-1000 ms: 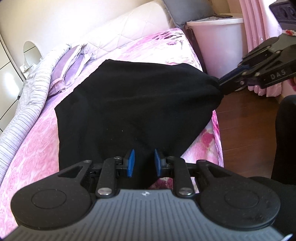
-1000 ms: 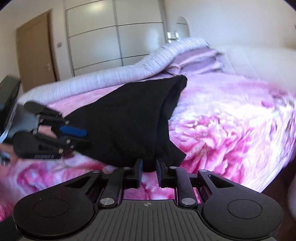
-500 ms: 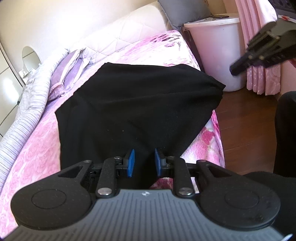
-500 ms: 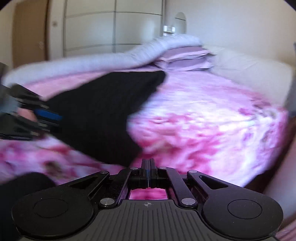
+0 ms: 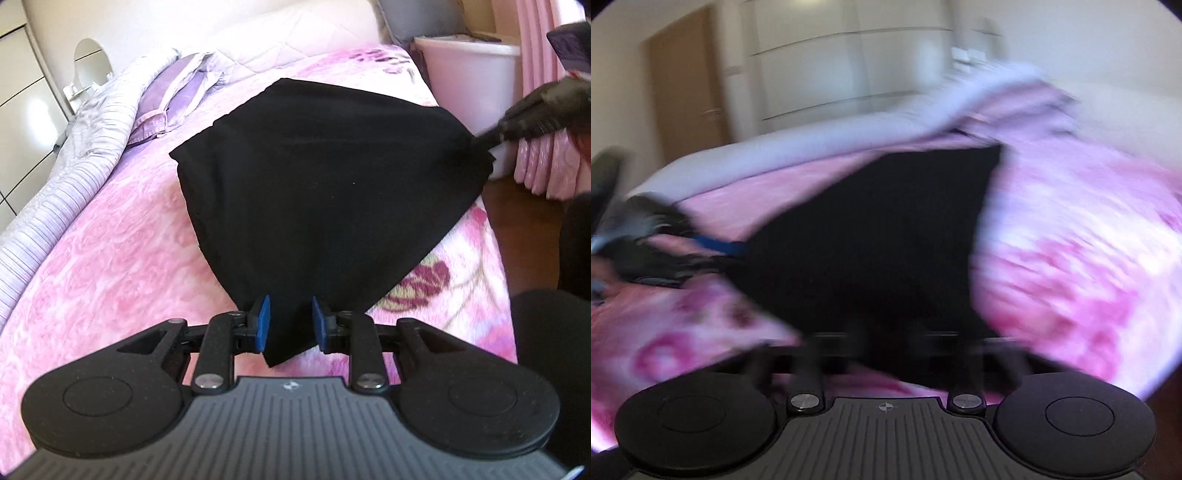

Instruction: Fold clothes

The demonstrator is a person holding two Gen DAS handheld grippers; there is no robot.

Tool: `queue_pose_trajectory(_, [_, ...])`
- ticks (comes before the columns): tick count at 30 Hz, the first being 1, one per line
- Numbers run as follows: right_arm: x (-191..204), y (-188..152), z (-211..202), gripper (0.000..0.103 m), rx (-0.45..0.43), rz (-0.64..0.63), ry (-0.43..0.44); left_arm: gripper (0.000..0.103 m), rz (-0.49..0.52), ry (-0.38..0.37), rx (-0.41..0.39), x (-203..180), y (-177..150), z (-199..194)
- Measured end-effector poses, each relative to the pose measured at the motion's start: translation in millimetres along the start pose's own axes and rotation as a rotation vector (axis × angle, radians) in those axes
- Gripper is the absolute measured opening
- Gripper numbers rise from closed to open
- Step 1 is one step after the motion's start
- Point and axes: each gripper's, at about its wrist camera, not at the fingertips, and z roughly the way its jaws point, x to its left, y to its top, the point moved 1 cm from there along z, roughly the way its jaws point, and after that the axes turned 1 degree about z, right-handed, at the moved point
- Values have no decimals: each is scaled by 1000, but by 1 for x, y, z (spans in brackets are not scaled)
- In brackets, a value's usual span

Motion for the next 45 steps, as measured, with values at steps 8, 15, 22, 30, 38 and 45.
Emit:
queue_pose_trajectory(8, [-19, 30, -42, 38, -107, -25, -19, 37, -181, -24, -85, 42, 39, -3])
queue_pose_trajectory(15, [-13, 101, 36, 59, -104, -79, 83, 40, -332, -35, -51, 119, 99, 87])
queue_pose_trajectory(22, [-68, 171, 155, 59, -19, 84, 98, 22, -545, -130, -10, 193, 126, 173])
queue_pose_trajectory(30, [-132, 201, 243, 5, 89, 297, 62, 17, -459, -155, 3, 192, 123, 219])
queue_pose_trajectory(38, [-89, 201, 161, 16, 26, -26, -57, 27, -362, -55, -36, 193, 107, 153])
queue_pose_trajectory(45, [50, 98, 32, 72, -43, -377, 134, 41, -35, 29, -63, 139, 51, 44])
